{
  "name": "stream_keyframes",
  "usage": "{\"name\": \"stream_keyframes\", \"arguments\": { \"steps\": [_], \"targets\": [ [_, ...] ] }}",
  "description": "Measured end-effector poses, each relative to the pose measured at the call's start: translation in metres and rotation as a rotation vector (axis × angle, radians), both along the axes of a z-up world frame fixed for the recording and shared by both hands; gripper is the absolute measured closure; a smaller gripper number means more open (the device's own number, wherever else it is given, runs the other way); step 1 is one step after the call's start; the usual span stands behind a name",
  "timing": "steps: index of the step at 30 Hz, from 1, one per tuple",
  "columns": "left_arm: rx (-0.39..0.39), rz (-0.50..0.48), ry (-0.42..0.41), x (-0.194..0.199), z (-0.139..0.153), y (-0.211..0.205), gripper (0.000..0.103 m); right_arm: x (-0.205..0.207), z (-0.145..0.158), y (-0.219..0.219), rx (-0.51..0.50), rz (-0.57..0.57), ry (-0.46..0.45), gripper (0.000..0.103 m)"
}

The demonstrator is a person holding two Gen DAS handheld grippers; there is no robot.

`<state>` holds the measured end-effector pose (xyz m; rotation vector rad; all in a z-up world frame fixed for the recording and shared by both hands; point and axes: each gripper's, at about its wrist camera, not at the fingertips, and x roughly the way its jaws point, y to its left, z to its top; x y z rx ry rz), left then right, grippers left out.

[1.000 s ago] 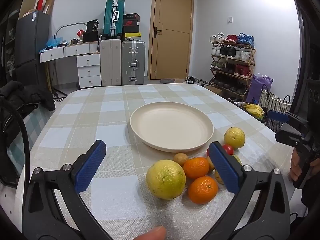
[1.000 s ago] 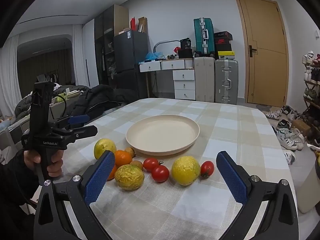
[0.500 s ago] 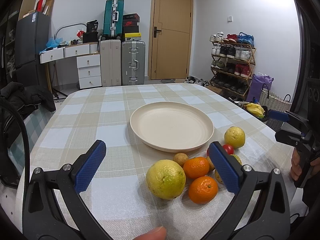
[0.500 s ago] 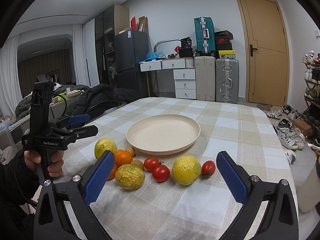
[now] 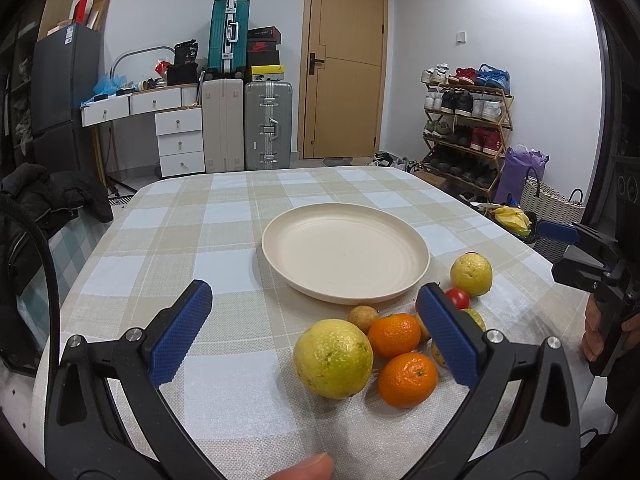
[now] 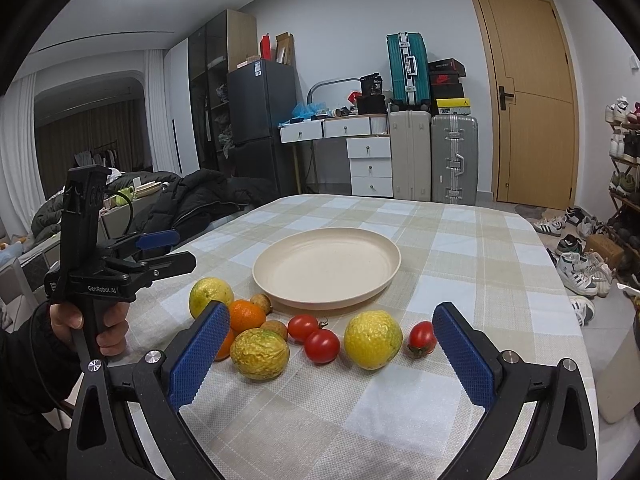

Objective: Organize fruits

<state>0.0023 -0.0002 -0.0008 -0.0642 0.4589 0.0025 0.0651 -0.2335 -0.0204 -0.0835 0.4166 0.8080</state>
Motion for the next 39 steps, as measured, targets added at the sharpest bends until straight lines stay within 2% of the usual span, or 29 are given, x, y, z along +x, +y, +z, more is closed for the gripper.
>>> {"name": "stream_keyframes", "arguments": {
  "steps": [39],
  "targets": [
    [0.007,-0.001,0.003,-0.003,0.001,0.006,0.000,0.010,-0.001,-0.001,-0.007,-0.064,0.026,0.000]
  ]
}}
